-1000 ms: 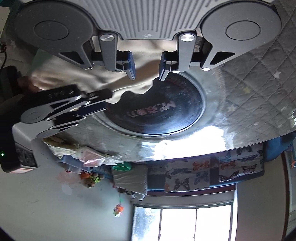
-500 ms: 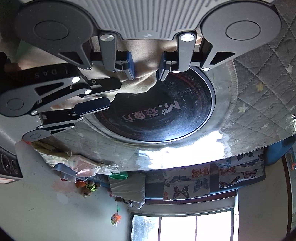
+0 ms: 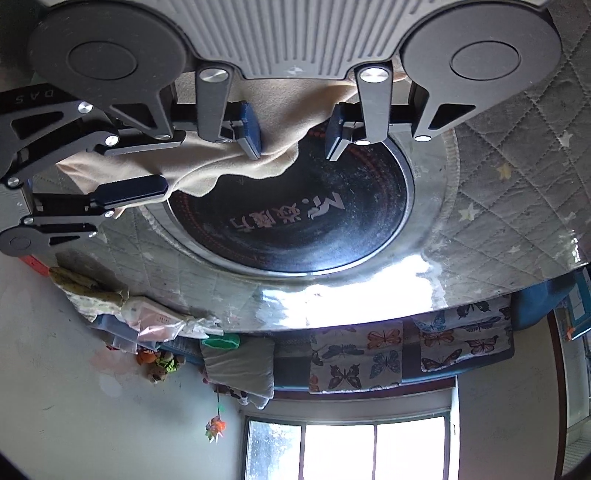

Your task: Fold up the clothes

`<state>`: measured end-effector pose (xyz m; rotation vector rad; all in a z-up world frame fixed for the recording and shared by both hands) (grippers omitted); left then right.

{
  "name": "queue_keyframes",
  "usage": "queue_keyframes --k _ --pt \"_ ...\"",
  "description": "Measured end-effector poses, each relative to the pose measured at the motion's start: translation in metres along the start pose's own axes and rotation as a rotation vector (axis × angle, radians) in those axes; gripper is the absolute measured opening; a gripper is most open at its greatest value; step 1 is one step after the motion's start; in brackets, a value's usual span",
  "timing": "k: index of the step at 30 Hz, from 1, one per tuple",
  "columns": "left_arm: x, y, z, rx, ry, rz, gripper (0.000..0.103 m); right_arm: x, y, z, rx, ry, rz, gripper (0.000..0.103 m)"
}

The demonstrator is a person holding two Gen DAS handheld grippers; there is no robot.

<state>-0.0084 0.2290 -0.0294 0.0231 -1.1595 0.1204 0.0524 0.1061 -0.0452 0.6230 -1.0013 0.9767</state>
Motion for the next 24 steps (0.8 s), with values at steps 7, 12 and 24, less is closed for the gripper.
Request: queue_keyframes --k 7,12,24 --pt "0.006 -0.004 0.000 0.011 -0.013 0.001 0.041 0.002 -0.020 -0.010 -0.047 -0.001 -0.086 0.045" --pt "-0.001 -0.008 -0.014 0.036 0.020 -0.053 0.041 -0.002 -0.029 -0.016 -0.085 0.023 -0.099 0.047" --pt "0.011 -0.014 0.020 0.018 -0.045 -0.019 0.041 -0.001 -0.030 0.019 -0.099 -0.007 -0.075 0.048"
Point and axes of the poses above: each gripper's, at about its wrist camera, not at the fingertips, and z roughly against the way its jaws point, y to its left, x to its top, the point moved 2 cm from there along -z, roughly the way its jaws point, and after that the axes turned 15 degrees about -y, right-handed, at the moved point
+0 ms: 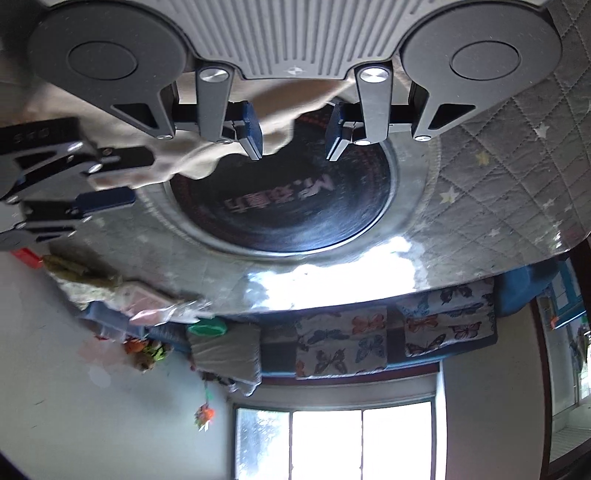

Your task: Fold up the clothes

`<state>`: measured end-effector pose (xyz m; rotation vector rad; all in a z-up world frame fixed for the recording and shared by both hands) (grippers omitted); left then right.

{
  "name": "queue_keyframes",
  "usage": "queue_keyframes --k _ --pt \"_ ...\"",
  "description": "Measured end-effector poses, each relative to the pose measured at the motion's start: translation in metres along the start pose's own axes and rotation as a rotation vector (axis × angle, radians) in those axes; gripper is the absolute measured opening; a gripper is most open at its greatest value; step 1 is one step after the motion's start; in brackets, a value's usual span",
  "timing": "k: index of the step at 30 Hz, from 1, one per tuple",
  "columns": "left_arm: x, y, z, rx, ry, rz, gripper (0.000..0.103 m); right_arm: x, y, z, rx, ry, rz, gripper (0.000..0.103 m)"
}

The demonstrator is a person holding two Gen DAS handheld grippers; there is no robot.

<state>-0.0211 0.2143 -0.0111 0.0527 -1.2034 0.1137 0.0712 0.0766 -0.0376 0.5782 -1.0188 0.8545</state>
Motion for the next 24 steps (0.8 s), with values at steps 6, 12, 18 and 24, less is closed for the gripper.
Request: queue_keyframes --k 6,12,18,24 --pt "-0.004 -0.033 0.023 -0.124 -0.017 0.003 0.041 -0.015 0.006 0.023 0.014 0.007 0.019 0.047" --pt "-0.020 -0.055 0.034 -0.206 -0.001 0.012 0.041 -0.026 0.010 0.050 0.039 -0.007 0.017 0.047" --pt "-0.033 -0.063 0.038 -0.227 0.031 -0.008 0.041 -0.039 -0.001 0.069 -0.010 0.025 0.000 0.047" --pt "-0.033 -0.076 0.044 -0.263 0.015 -0.011 0.041 -0.037 -0.007 0.086 -0.061 -0.022 -0.006 0.047"
Point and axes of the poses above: each gripper's, at about its wrist camera, not at the fingertips, and z roughly against the way its jaws point, y to its left, x to its top, the point moved 2 cm from there along -z, roughly the way its jaws point, and after that the axes turned 15 degrees about -y, right-handed, at the moved point
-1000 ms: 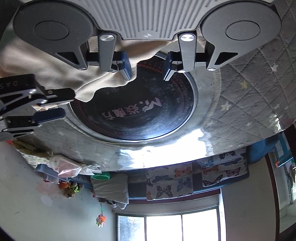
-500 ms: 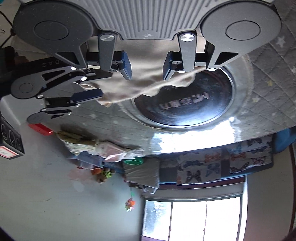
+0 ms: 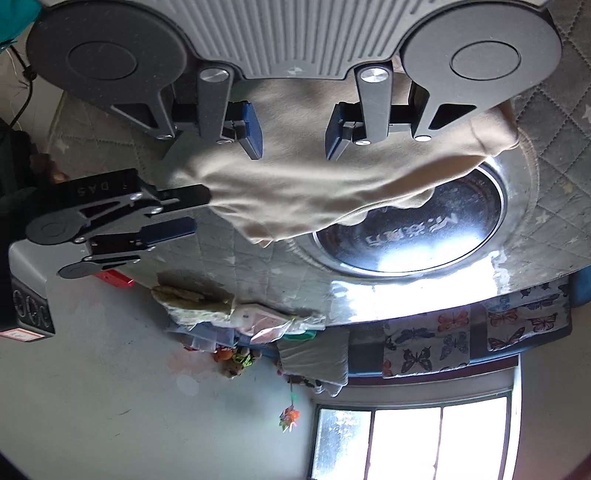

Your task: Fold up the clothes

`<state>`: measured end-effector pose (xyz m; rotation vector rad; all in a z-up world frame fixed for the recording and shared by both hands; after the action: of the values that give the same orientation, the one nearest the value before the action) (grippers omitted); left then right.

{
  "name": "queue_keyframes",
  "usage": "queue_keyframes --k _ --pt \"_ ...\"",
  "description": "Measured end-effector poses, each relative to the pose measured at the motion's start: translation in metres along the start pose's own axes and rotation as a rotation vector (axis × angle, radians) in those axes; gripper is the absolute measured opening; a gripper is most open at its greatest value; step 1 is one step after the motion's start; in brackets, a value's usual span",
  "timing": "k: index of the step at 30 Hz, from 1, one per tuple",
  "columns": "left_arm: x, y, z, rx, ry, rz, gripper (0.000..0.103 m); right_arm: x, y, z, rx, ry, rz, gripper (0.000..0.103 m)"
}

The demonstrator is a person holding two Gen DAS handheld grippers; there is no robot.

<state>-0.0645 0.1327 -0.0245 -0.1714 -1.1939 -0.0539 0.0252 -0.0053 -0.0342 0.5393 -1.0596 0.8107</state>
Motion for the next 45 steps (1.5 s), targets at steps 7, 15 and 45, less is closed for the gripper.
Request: queue_keyframes --k 7,15,45 --pt "-0.007 -0.026 -0.003 -0.089 0.010 -0.024 0.041 -0.001 0.000 -0.003 -0.010 -0.003 0.007 0.047" --pt "-0.023 -0.033 0.013 -0.154 0.053 -0.017 0.044 0.009 0.017 -0.007 0.053 -0.033 0.037 0.052" --pt "-0.025 0.088 0.070 0.287 -0.010 0.234 0.049 0.014 0.047 -0.058 0.046 -0.032 0.093 0.071"
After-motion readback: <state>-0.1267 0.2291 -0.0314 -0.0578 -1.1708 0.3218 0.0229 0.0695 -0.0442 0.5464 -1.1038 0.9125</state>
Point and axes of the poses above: each gripper's, at about its wrist camera, not at the fingertips, and z roughly against the way its jaws point, y to its left, x to its top, the point moved 2 cm from there along -z, roughly the way its jaws point, and after that the axes turned 15 degrees about -y, right-handed, at the moved point
